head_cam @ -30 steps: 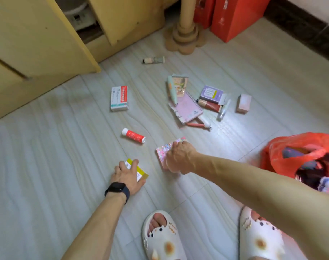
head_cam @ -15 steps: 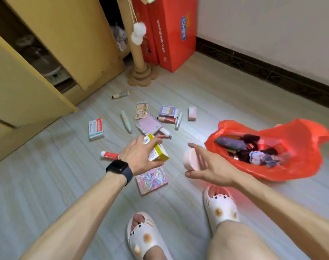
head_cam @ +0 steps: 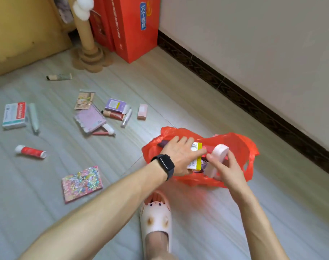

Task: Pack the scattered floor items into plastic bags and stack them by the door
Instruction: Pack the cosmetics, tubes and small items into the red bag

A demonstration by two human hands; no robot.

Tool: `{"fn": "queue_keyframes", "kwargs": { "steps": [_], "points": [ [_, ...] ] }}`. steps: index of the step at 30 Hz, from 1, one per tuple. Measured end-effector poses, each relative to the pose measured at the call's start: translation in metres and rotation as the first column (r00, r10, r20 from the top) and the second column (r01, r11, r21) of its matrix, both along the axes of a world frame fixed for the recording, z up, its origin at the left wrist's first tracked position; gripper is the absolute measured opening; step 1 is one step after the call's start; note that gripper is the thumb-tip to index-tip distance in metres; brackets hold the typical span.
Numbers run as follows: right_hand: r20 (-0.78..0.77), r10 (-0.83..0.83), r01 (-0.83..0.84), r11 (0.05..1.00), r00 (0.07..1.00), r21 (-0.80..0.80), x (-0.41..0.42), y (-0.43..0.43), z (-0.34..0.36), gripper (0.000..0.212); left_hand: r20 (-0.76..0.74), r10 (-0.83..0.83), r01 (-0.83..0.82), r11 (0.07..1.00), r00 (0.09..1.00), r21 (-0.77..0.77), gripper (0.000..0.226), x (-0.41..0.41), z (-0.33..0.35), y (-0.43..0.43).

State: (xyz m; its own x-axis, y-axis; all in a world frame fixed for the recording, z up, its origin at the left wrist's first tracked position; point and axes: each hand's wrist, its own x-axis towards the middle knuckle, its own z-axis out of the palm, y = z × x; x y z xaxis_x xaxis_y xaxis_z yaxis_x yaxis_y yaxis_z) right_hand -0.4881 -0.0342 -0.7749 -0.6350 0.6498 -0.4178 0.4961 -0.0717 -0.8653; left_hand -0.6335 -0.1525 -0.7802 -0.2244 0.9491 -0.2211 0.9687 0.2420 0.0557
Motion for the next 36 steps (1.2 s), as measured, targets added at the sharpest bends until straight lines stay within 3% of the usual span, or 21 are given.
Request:
{"fn": "queue_keyframes", "kwargs": {
  "steps": [2, 4, 6, 7, 8, 10, 12, 14, 16, 18, 21, 25, 29, 31, 36],
  "points": [
    [0.286, 0.281, -0.327, 0.936, 0.916, 0.129, -0.011, 0.019, -0.004, 0.044, -0.030, -0.043, 0.042, 0.998, 0.999, -0.055, 0.066, -0.001, -0.019, 0.006],
    [0.590, 0.428, -0.610, 0.780, 0.685, 0.142, -0.022, 0.036, -0.008, 0.062, -0.092, -0.056, 0.051, 0.997, 0.994, -0.051, 0.059, -0.007, -0.032, 0.009],
    [0.807, 0.365, -0.794, 0.575, 0.464, 0.196, -0.028, 0.049, -0.019, 0.094, -0.162, -0.039, 0.030, 0.998, 0.986, -0.056, 0.057, -0.018, -0.042, 0.008],
    [0.868, 0.298, -0.846, 0.485, 0.396, 0.219, -0.028, 0.053, -0.025, 0.102, -0.188, -0.020, 0.004, 0.996, 0.982, -0.088, 0.060, -0.024, -0.045, 0.007],
    [0.904, 0.250, -0.877, 0.428, 0.347, 0.218, -0.024, 0.055, -0.029, 0.108, -0.200, -0.001, -0.028, 0.990, 0.980, -0.142, 0.065, -0.031, -0.046, 0.004],
    [0.928, 0.225, -0.888, 0.423, 0.297, 0.181, -0.015, 0.060, -0.030, 0.117, -0.158, 0.065, -0.104, 0.960, 0.985, -0.259, 0.072, -0.040, -0.035, -0.007],
    [0.934, 0.215, -0.879, 0.448, 0.286, 0.166, -0.006, 0.065, -0.023, 0.120, -0.072, 0.142, -0.157, 0.946, 0.987, -0.284, 0.080, -0.045, -0.020, -0.021],
    [0.909, 0.238, -0.865, 0.457, 0.343, 0.206, -0.001, 0.067, -0.012, 0.119, -0.010, 0.158, -0.155, 0.953, 0.987, -0.259, 0.082, -0.043, -0.011, -0.031],
    [0.869, 0.291, -0.867, 0.427, 0.401, 0.257, 0.000, 0.061, -0.004, 0.113, 0.030, 0.120, -0.109, 0.963, 0.992, -0.245, 0.064, -0.037, -0.001, -0.041],
    [0.787, 0.364, -0.852, 0.371, 0.498, 0.369, -0.005, 0.048, 0.006, 0.105, 0.036, 0.033, -0.025, 0.979, 0.999, -0.204, 0.043, -0.030, 0.012, -0.053],
    [0.632, 0.468, -0.786, 0.370, 0.618, 0.495, -0.021, 0.017, 0.029, 0.089, 0.042, -0.041, 0.044, 0.996, 0.998, -0.083, 0.031, -0.028, 0.039, -0.082],
    [0.425, 0.600, -0.686, 0.307, 0.678, 0.660, -0.055, -0.045, 0.053, 0.077, 0.030, 0.106, -0.102, 0.988, 0.994, -0.115, 0.035, -0.057, 0.052, -0.139],
    [0.288, 0.711, -0.649, 0.302, 0.641, 0.698, -0.104, -0.108, 0.037, 0.070, -0.020, 0.383, -0.379, 0.903, 0.923, -0.200, 0.053, -0.099, 0.024, -0.211],
    [0.298, 0.759, -0.694, 0.267, 0.579, 0.669, -0.130, -0.137, 0.014, 0.067, -0.062, 0.493, -0.490, 0.831, 0.868, -0.264, 0.067, -0.114, -0.002, -0.244],
    [0.606, 0.755, -0.922, -0.006, 0.249, 0.386, -0.208, -0.175, -0.070, 0.077, -0.006, 0.657, -0.605, 0.691, 0.754, -0.396, 0.109, -0.130, -0.082, -0.292]
  ]
}}
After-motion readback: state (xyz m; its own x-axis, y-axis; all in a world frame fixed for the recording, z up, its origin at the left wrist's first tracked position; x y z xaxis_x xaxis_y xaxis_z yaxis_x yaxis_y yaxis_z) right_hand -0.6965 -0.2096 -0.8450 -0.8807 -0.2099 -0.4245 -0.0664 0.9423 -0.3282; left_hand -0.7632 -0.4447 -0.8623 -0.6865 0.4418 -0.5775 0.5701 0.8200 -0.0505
